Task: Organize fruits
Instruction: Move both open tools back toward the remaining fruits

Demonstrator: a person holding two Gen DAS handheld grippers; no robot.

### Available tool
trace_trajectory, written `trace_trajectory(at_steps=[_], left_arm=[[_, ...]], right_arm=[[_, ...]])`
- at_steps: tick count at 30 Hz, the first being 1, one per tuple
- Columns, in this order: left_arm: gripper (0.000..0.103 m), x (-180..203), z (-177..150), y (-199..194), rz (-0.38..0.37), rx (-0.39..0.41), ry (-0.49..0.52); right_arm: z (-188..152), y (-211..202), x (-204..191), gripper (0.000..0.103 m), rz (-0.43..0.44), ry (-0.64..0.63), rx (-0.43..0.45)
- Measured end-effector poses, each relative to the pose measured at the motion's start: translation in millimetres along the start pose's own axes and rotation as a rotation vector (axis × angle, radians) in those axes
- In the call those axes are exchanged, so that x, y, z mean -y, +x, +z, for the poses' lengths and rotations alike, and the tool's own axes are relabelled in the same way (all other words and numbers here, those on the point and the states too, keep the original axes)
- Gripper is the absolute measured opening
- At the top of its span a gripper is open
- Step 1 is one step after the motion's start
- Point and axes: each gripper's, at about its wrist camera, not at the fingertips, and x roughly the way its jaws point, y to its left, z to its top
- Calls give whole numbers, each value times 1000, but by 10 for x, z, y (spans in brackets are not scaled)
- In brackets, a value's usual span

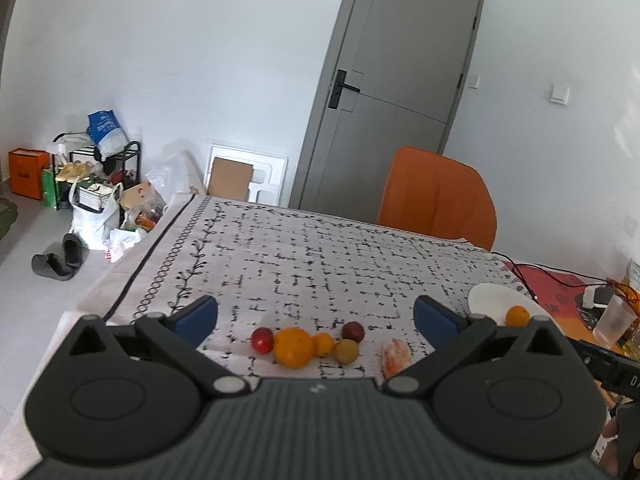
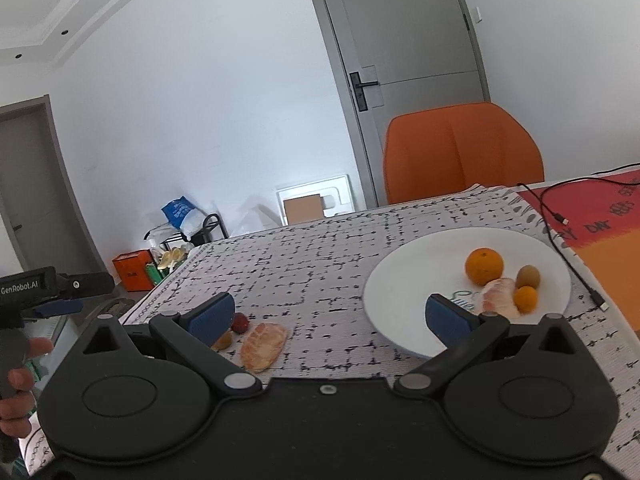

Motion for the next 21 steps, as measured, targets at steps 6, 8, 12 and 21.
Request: trace_trajectory(at_steps=[6,8,12,21], left_arm=[[103,-126,-42,-62,9,-3,-23],[103,-159,-56,-83,12,-2,-24],[103,-207,-69,-131,22,-5,-30],[103,-288,-109,-246,46,5,-14]], right_arm=[[-4,-6,-127,103,13,-15,-6],[-8,-5,-161,103,19,-18,-9],[-17,-11,-231,103,28,-25,-23],[-57,13,-325,103,50,-38,-61]])
